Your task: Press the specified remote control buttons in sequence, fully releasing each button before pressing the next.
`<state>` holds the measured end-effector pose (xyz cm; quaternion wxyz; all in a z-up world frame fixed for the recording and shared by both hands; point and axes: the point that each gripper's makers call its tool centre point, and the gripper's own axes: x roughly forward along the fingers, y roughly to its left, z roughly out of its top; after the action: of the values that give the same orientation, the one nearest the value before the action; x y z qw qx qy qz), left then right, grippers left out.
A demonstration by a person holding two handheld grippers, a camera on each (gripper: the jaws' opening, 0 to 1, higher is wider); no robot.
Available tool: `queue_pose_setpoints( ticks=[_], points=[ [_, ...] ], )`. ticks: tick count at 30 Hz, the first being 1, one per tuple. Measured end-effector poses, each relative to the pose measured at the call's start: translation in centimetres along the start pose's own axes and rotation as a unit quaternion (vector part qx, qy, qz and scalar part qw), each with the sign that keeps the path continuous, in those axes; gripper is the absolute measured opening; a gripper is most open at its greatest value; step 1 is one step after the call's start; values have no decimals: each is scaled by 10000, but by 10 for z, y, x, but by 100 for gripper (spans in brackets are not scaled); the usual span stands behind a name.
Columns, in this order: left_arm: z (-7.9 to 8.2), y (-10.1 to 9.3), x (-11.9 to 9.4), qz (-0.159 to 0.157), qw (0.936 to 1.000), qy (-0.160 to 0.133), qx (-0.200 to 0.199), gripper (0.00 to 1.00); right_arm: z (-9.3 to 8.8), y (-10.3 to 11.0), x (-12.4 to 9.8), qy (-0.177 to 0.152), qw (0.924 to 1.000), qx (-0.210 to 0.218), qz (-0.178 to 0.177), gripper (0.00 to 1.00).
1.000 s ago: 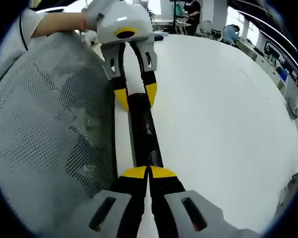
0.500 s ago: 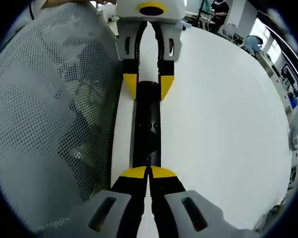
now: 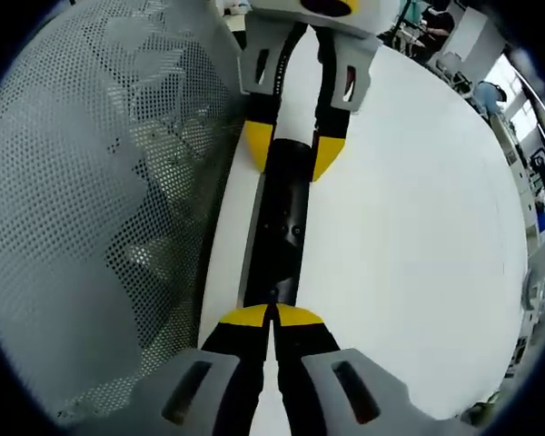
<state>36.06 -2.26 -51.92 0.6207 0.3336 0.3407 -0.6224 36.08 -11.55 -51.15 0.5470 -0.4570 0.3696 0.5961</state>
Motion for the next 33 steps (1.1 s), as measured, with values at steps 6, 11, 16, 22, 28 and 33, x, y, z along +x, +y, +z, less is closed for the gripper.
queue_pose_setpoints(
  ticks=[6,11,16,22,28,33],
  points=[
    [0,0,0,16,10000,52,9,24,0,0,-3,-331,9989,335,-25,0],
    [-1,0,1,18,10000,78,27,24,12,-3,-4,-457,9984,341,-29,0],
    [-1,1,1,11,10000,69,31,24,12,-1,2,-246,9997,25,9,0],
    [-1,1,1,-1,10000,67,24,24,11,0,3,-56,9994,-351,18,0],
    [-1,1,1,-12,10000,38,6,24,11,1,4,197,9972,-724,16,0],
    [-1,1,1,-20,10000,48,16,24,11,-1,4,278,9971,-698,93,0]
  ],
)
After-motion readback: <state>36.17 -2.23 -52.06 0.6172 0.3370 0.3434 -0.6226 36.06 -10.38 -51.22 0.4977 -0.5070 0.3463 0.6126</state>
